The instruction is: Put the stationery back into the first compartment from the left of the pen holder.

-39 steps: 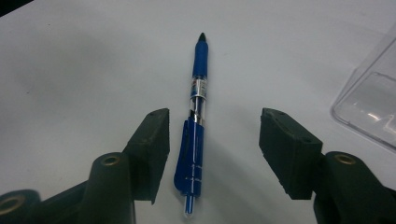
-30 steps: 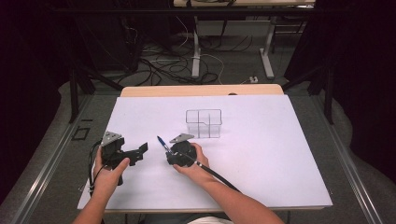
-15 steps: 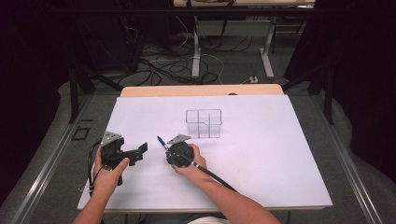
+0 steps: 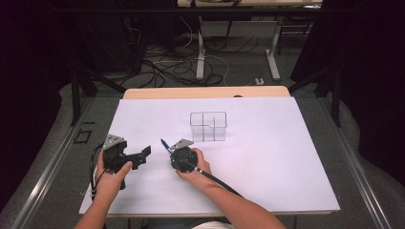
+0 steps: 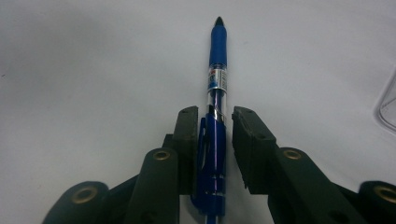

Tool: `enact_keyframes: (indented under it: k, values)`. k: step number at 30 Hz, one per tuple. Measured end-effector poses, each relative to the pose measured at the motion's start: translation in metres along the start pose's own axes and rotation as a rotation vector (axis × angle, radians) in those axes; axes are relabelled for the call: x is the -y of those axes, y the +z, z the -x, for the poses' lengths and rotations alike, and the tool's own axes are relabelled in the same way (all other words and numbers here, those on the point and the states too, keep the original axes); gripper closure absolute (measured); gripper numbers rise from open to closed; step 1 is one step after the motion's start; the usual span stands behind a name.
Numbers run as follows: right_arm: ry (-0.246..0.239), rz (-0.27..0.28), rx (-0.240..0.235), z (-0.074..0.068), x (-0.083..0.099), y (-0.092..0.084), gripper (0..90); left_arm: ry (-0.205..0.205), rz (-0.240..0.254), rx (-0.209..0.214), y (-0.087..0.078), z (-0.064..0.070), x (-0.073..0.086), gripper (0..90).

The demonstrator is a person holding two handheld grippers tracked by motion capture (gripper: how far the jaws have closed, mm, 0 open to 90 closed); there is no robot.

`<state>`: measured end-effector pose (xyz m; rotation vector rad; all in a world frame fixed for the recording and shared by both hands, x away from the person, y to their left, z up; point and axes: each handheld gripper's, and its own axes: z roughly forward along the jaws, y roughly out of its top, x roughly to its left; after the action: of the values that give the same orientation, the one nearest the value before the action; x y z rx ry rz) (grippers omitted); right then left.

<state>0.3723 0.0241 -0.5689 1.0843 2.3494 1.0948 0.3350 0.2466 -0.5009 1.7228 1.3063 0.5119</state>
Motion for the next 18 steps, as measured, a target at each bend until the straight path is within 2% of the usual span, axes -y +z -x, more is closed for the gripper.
enact_keyframes:
  k: [5,8,18]
  values:
    - [-0.001,0.015,0.002,-0.0017,0.0007,0.0009,75.4,0.003,0.001,0.000,0.0000,0.0003,0.0000,0.1]
    - [0.005,0.001,-0.004,-0.0010,0.0003,-0.0001,76.0,0.005,0.002,0.001,0.0002,0.0005,0.0000,0.1]
    - [-0.002,0.012,-0.003,0.0002,0.0010,0.0004,77.1,0.008,-0.003,-0.002,0.0005,0.0010,0.0002,0.1]
